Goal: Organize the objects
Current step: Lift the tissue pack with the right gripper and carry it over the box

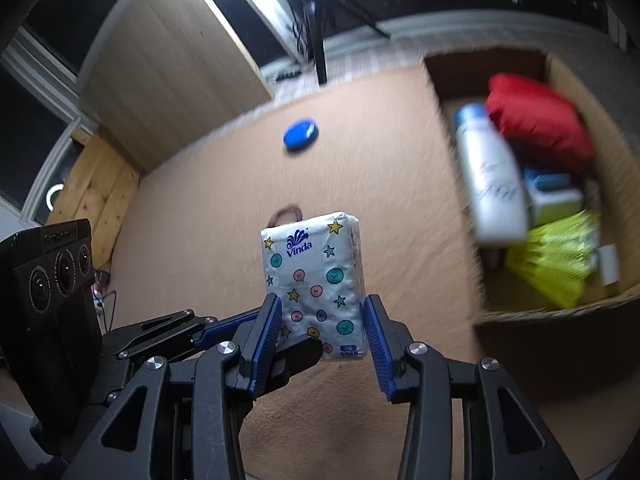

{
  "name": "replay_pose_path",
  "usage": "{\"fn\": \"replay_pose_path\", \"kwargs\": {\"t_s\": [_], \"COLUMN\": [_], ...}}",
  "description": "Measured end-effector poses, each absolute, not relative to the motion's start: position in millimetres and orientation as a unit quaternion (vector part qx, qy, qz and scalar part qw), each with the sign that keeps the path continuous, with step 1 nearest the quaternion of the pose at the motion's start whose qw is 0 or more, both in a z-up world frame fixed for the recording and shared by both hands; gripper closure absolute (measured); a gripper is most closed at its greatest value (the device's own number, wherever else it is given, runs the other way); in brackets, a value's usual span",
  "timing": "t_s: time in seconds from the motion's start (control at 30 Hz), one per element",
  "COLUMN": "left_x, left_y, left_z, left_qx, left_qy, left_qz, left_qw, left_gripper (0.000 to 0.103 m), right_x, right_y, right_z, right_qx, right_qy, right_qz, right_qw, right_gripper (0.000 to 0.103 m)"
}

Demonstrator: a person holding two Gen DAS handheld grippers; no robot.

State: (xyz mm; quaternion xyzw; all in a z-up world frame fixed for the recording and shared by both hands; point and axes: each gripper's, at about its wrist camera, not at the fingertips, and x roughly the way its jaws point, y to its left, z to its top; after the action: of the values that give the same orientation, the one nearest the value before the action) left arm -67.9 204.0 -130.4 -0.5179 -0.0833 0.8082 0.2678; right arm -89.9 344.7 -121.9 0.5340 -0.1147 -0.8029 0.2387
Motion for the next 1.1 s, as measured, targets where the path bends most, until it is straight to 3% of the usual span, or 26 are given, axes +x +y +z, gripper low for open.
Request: {"fn": "replay_pose_path", "kwargs": {"t_s": [0.4, 1.1], "left_x": [-81.7, -122.0], "left_y": [273.5, 373.7], "left_z": [-69.9, -65.5], "left_qx": [-0.456, -0.441], "left_qy": [-0.02, 0.017], "left_qz": [0.833, 0.823], "left_qw": [0.312, 0.358], "left_gripper": [0.067, 0.067], "right_x": [-98.0, -130.7], "right_y": [403.4, 478.8], "right_z": [-74.6, -73.4], "right_qx": [0.474, 0.456], "right_qy": [-0.139, -0.154], "right_qz": [-0.847, -0.865], "right_qw": [0.197, 0.141], "right_gripper": [0.064, 0.064]}}
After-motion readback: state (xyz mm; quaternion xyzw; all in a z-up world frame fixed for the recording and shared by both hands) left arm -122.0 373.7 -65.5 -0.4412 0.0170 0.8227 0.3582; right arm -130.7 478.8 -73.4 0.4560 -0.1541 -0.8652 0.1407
